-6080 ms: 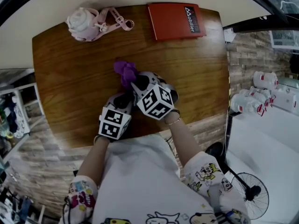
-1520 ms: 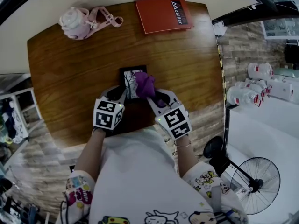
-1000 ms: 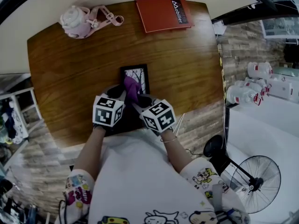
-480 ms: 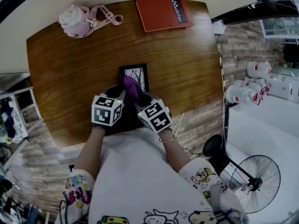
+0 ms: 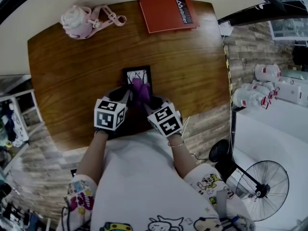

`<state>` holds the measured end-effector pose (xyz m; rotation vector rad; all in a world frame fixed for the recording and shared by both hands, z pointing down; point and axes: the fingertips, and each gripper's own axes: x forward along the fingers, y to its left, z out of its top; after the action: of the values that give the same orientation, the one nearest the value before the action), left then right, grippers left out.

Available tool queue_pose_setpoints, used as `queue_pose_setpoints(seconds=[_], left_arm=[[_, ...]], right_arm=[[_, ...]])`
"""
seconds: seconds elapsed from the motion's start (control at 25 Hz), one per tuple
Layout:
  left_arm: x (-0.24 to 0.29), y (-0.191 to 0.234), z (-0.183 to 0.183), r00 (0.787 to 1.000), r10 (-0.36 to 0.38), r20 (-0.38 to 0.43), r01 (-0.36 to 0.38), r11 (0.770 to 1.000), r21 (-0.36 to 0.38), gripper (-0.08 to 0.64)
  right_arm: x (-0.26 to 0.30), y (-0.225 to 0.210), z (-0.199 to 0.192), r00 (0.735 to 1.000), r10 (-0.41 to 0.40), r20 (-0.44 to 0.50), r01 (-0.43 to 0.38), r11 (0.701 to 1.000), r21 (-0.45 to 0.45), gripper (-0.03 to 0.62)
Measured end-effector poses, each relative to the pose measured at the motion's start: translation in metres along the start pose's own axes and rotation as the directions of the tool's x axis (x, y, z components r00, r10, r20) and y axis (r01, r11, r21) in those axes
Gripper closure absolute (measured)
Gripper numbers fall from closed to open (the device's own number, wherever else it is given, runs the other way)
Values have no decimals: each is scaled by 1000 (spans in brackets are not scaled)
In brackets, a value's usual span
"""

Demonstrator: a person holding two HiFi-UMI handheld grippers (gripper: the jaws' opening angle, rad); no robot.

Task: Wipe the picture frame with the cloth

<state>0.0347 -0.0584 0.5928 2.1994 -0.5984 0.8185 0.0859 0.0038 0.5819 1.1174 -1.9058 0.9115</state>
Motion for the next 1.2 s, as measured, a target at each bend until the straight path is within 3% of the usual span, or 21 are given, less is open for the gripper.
queue_pose_setpoints(seconds=[0.16,0.52,0.92,1.2], left_arm=[[0,1,0,1000,24,-1,-24,999,47,495],[0,-1,0,999,52,-1,-52,993,103,495],[1,0,-1,998,60,4,-60,994,93,494],[0,0,1,998,64,10,-65,994,90,494]], right_arm=[[-7,-9,-6,999,-34,-13,34,999,-21,528],[-15,-30,-17,999,-40,22,39,998,54,528],[-32,-61,-41,993,-116,-18,117,987,107,528],[-57,-69,-26,990,-128,51,121,985,121,528]])
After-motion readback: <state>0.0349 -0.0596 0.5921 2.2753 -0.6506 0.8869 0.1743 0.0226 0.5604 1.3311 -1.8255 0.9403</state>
